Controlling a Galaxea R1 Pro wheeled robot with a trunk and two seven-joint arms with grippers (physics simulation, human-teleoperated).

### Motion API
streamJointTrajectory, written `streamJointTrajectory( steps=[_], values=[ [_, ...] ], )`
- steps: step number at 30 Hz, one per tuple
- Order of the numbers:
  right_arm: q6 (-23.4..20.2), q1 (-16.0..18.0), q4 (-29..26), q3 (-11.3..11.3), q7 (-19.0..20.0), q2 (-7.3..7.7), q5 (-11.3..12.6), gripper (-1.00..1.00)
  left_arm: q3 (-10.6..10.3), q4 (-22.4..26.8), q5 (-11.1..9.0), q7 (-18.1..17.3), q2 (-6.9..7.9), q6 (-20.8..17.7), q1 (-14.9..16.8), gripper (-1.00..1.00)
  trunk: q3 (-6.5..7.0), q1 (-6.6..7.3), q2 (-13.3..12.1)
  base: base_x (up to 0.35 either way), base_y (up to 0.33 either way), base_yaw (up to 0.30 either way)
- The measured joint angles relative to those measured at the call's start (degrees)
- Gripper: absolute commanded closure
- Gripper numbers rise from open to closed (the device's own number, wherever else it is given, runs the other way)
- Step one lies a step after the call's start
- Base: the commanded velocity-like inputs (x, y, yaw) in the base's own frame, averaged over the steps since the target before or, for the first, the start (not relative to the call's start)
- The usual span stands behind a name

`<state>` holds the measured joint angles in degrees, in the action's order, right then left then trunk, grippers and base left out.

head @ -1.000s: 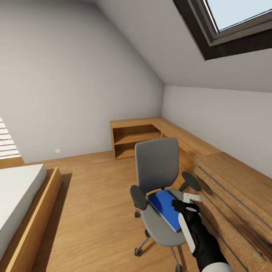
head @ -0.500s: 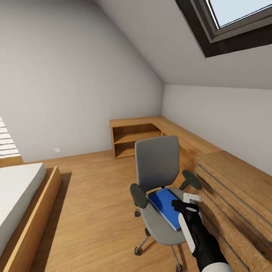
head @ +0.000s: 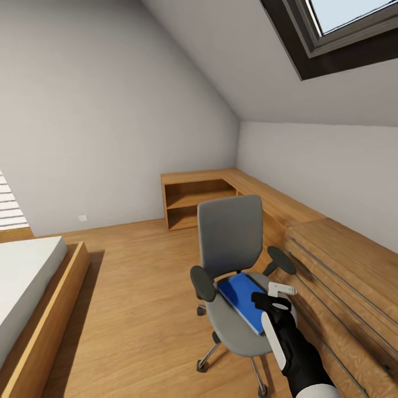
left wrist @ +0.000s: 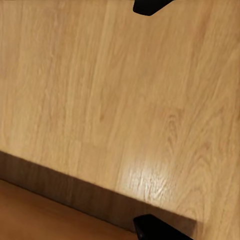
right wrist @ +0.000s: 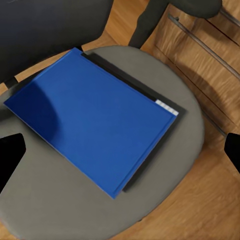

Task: In the bedroom, organize the workspace by keeping the computer under the desk, ensuring the monitor is on the desk, placing the keyboard on the desk next to the monitor, placing the mouse on the desk next to the keyboard, moving the folder from the swivel chair onto the desk next to the mouse, stacking the notebook on top of the folder with the pen on top of the notebook, and positioning the swivel chair next to the desk.

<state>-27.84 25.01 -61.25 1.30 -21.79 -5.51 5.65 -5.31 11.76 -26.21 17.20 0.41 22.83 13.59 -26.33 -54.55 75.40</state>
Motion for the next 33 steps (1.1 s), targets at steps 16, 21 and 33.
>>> streamJointTrajectory(
  steps=[16, 21, 33],
  values=[
    [0.00, 0.00, -0.02, 0.00, 0.00, 0.09, -0.06, -1.00, 0.00, 0.00, 0.04, 0.01, 0.00, 0.00, 0.00, -1.00, -2.87, -3.52, 6.42, 0.000, 0.000, 0.000],
    [0.00, 0.00, -0.02, 0.00, 0.07, 0.09, -0.08, -1.00, -0.01, -0.01, 0.02, 0.01, 0.00, 0.00, 0.00, -1.00, -3.77, -4.61, 8.43, 0.000, 0.000, 0.000],
    [0.00, 0.00, -0.02, 0.00, 0.09, 0.09, -0.08, -1.00, 0.00, 0.00, 0.07, 0.01, -0.02, 0.00, 0.00, -1.00, -5.93, -7.25, 13.24, 0.000, 0.000, 0.000]
  ],
)
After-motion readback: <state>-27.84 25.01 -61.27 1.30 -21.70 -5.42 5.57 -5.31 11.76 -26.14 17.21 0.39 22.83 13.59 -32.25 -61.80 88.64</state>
